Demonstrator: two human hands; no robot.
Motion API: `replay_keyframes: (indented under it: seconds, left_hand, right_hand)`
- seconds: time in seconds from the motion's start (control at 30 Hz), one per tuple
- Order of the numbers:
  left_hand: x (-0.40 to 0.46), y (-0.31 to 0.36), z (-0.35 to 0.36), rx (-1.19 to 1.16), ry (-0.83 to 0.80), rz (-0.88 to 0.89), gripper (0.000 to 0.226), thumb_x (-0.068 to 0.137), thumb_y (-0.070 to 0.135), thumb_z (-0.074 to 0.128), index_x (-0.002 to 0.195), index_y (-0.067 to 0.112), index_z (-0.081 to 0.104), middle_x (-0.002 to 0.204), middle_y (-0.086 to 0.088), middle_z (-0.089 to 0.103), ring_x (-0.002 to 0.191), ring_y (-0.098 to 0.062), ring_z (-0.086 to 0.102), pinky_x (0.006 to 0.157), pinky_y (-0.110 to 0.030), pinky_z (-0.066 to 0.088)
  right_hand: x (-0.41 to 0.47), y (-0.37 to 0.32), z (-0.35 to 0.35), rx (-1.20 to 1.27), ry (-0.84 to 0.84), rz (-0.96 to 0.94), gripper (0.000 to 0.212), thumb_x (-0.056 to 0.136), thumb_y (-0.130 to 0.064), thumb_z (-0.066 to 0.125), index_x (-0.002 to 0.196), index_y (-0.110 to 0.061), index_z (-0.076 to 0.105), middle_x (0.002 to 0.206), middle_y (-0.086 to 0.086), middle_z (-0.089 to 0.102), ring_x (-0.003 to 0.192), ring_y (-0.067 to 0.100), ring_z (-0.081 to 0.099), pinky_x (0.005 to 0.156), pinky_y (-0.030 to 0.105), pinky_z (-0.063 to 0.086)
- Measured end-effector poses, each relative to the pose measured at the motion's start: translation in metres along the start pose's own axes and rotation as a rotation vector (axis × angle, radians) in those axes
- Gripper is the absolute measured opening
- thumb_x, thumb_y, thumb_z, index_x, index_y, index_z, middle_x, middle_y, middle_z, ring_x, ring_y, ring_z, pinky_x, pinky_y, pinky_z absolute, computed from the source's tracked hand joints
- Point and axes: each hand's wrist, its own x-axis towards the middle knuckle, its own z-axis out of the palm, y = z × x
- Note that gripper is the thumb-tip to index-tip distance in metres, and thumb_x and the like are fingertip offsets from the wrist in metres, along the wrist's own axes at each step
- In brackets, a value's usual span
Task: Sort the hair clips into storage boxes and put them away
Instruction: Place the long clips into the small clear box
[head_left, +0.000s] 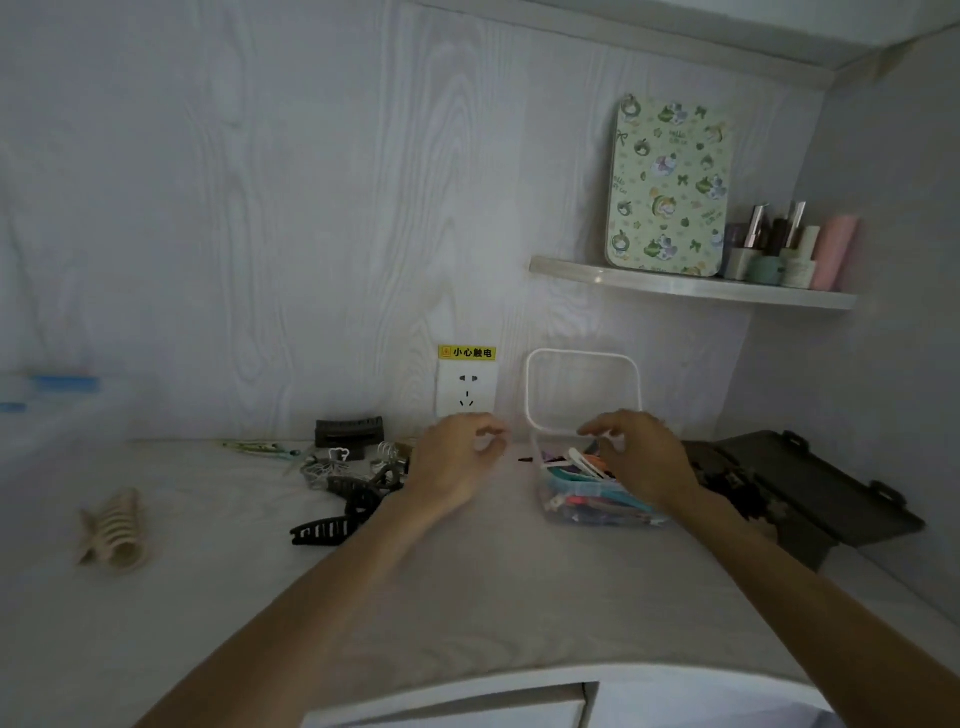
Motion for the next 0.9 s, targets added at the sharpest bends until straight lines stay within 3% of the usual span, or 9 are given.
replay_keyframes:
  seconds: [0.1,0.23,0.33,0.4,0.5,0.57,0.63,0.8,0.9]
  left_hand:
    - [-0.023,-0.037,-0.044,0.071,0.202,-0.076,0.02,0.093,0.03,0.053,0.103,0.025,0.069,0.103,0.012,0.069,0.092,-0.002,0.061,0.072,-0.016,0.043]
    - [-0.051,-0.1,-0.093,0.141,0.338,-0.321,0.031,0.096,0.01,0.042,0.117,0.02,0.062,0.119,-0.001,0.064,0.105,-0.019,0.059,0.081,-0.031,0.046]
    - [-0.064,-0.143,-0.113,0.225,0.185,-0.467,0.047,0.093,0.001,0.038,0.138,0.014,0.043,0.145,-0.007,0.043,0.132,-0.022,0.04,0.106,-0.033,0.033]
    - [-0.065,-0.164,-0.116,0.296,0.028,-0.461,0.052,0.096,0.004,0.035,0.146,0.01,0.025,0.155,-0.007,0.024,0.143,-0.02,0.022,0.115,-0.03,0.018]
    - [-0.064,-0.188,-0.111,0.444,-0.093,-0.397,0.055,0.098,0.011,0.029,0.149,0.011,0.012,0.158,-0.004,0.01,0.146,-0.019,0.007,0.119,-0.033,0.012]
    - [-0.063,-0.196,-0.109,0.488,-0.121,-0.401,0.053,0.098,0.015,0.028,0.149,0.016,0.014,0.158,-0.001,0.012,0.146,-0.019,0.009,0.118,-0.037,0.014]
    - [-0.063,-0.201,-0.111,0.508,-0.111,-0.393,0.05,0.098,0.017,0.029,0.148,0.02,0.023,0.155,0.001,0.023,0.142,-0.02,0.02,0.115,-0.037,0.019]
    - [-0.06,-0.195,-0.112,0.551,0.037,-0.37,0.041,0.096,0.019,0.037,0.135,0.023,0.046,0.139,-0.001,0.045,0.127,-0.024,0.035,0.101,-0.035,0.031]
    - [-0.059,-0.193,-0.112,0.551,0.086,-0.405,0.035,0.094,0.022,0.042,0.126,0.023,0.055,0.13,0.001,0.051,0.123,-0.022,0.037,0.098,-0.034,0.031]
  right_hand:
    - [0.003,-0.052,0.028,0.048,0.017,-0.118,0.028,0.089,-0.008,0.05,0.101,-0.024,0.071,0.11,-0.002,0.069,0.104,0.018,0.06,0.089,0.031,0.046]
    - [0.011,-0.128,0.071,0.085,-0.116,-0.273,0.03,0.091,-0.012,0.047,0.111,-0.024,0.066,0.115,0.001,0.066,0.109,0.02,0.056,0.091,0.034,0.045]
    - [0.017,-0.176,0.104,0.044,-0.294,-0.334,0.035,0.095,-0.015,0.039,0.124,-0.024,0.057,0.128,0.002,0.059,0.118,0.022,0.052,0.097,0.037,0.041]
    - [0.021,-0.199,0.122,-0.015,-0.347,-0.379,0.038,0.097,-0.017,0.035,0.131,-0.022,0.051,0.136,0.001,0.053,0.122,0.022,0.05,0.092,0.03,0.039]
    - [0.03,-0.213,0.148,0.041,-0.532,-0.424,0.038,0.098,-0.021,0.032,0.133,-0.018,0.049,0.123,0.006,0.059,0.1,0.017,0.056,0.075,0.027,0.046]
    - [0.038,-0.212,0.159,-0.01,-0.553,-0.489,0.03,0.098,-0.026,0.033,0.103,-0.016,0.061,0.097,0.002,0.062,0.086,0.018,0.057,0.069,0.028,0.042]
    - [0.047,-0.208,0.16,-0.145,-0.471,-0.521,0.034,0.096,-0.032,0.039,0.076,-0.011,0.057,0.078,0.001,0.062,0.074,0.018,0.056,0.062,0.028,0.039]
    - [0.062,-0.196,0.153,-0.284,-0.27,-0.522,0.036,0.091,-0.04,0.047,0.081,-0.016,0.071,0.08,0.0,0.071,0.075,0.017,0.064,0.07,0.028,0.049]
    - [0.061,-0.215,0.164,-0.122,-0.223,-0.554,0.024,0.093,-0.026,0.048,0.107,-0.023,0.068,0.1,-0.004,0.07,0.094,0.015,0.061,0.073,0.026,0.045]
